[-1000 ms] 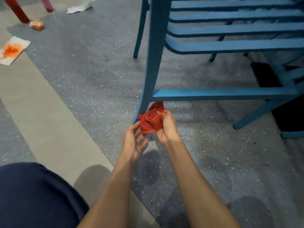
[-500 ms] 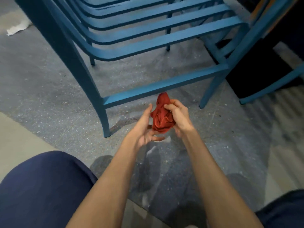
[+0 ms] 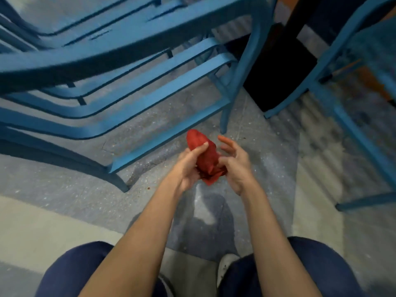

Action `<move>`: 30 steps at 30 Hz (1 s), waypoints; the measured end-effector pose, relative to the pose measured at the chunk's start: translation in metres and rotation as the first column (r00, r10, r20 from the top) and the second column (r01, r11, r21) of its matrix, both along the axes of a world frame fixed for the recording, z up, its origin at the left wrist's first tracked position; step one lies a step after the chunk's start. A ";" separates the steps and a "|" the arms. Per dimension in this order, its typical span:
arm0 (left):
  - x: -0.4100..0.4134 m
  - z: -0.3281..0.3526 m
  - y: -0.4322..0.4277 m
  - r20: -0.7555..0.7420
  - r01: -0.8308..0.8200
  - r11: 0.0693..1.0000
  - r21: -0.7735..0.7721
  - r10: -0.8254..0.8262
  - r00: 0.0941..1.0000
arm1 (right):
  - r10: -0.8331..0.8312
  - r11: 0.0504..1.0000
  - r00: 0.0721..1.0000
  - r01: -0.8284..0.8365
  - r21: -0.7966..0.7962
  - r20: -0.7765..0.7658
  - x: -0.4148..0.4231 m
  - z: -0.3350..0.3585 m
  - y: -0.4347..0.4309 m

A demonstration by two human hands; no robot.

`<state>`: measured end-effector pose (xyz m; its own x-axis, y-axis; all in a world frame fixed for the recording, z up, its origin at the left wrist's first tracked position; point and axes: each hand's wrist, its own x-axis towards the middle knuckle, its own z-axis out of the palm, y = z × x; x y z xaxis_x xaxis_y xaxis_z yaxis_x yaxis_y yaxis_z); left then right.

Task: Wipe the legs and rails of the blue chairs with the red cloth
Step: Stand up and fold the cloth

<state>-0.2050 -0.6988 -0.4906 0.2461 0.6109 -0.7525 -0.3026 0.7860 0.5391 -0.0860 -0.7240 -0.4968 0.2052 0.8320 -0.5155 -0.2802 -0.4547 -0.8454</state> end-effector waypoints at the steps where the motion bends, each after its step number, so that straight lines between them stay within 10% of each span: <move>1: 0.005 0.017 -0.001 0.030 -0.029 0.999 -0.033 0.030 0.999 | -0.063 0.998 0.997 0.063 -0.012 -0.039 0.006 0.015 -0.002; 12: 0.043 0.224 -0.005 0.034 0.035 0.999 0.028 -0.036 0.999 | -0.054 0.996 0.982 0.039 -0.085 -0.182 0.067 0.228 -0.024; 18: 0.056 0.343 0.003 0.017 0.141 0.977 0.158 -0.145 0.989 | 0.133 0.991 0.990 -0.131 -0.028 0.049 0.080 0.348 -0.034; 30: 0.133 0.534 0.070 -0.250 0.527 0.811 0.254 -0.472 0.846 | 0.007 0.989 0.993 -0.024 0.144 0.117 0.186 0.545 0.008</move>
<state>-0.0724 -0.6284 0.0433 0.4679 0.6400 -0.6094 0.2032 0.5932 0.7790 0.0998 -0.7163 0.0478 0.2428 0.8995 -0.3633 -0.1709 -0.3290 -0.9287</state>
